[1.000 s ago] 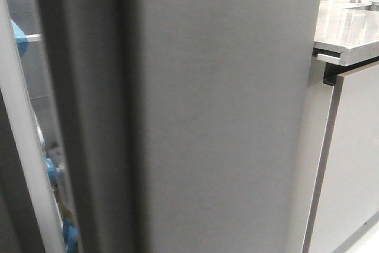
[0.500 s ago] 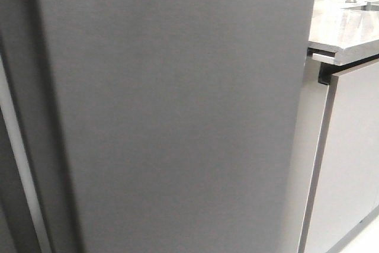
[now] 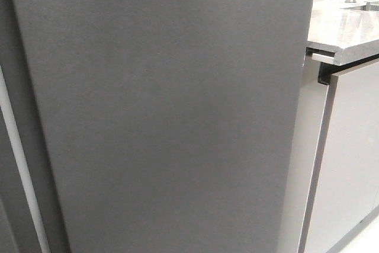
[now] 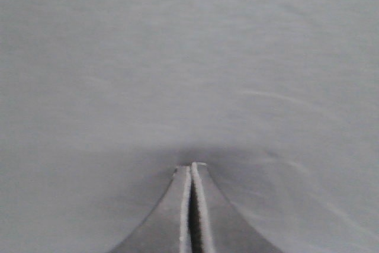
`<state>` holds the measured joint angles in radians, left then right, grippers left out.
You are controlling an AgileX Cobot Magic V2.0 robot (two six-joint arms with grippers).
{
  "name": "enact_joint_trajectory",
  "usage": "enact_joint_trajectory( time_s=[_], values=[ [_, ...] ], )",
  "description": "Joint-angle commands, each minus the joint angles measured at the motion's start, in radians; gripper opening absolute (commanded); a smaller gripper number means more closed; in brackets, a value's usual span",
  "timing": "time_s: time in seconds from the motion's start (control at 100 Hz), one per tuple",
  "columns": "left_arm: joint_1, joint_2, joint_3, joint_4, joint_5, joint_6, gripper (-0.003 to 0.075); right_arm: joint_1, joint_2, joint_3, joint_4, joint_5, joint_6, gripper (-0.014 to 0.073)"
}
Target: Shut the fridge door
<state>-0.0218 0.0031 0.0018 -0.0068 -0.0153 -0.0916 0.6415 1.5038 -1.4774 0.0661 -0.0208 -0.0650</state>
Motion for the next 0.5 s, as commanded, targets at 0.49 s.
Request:
enact_joint_trajectory(
  time_s=[0.49],
  values=[
    [-0.002,0.019,0.028,-0.002,-0.077,-0.003,-0.0021,-0.308,-0.619,0.579,0.002,-0.211,-0.02,-0.0076]
  ],
)
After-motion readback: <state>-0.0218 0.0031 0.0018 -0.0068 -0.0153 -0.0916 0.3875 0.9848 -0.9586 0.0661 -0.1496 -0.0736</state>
